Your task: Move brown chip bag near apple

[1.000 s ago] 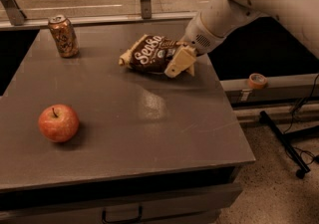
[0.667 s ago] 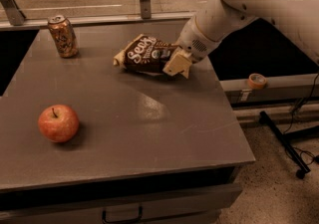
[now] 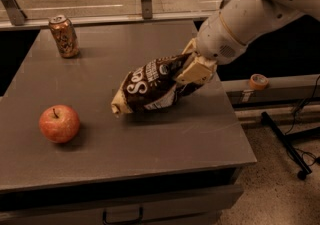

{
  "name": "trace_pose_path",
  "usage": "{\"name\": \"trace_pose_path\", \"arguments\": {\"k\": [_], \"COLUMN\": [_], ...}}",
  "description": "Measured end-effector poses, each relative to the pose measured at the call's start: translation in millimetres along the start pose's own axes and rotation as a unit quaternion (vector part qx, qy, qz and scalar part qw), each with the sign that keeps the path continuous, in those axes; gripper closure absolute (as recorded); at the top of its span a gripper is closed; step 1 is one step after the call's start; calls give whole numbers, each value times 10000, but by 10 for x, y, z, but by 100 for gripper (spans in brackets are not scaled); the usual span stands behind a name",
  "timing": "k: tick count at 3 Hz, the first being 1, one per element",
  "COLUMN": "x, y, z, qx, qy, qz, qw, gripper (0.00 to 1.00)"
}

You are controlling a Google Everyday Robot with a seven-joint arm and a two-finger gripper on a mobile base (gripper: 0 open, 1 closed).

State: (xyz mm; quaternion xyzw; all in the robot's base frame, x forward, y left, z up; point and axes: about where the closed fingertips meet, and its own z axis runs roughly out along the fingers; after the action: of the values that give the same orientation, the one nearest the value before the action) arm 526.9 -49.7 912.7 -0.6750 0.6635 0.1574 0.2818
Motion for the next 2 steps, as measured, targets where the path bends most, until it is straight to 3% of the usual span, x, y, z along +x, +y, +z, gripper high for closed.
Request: {"name": "trace_pose_path", "arguments": {"k": [2], "x": [-110], "y": [622], "z": [-130], "qx": [-444], "qy": [-178], "qz": [-298], "qw": [9984], "gripper": [100]}}
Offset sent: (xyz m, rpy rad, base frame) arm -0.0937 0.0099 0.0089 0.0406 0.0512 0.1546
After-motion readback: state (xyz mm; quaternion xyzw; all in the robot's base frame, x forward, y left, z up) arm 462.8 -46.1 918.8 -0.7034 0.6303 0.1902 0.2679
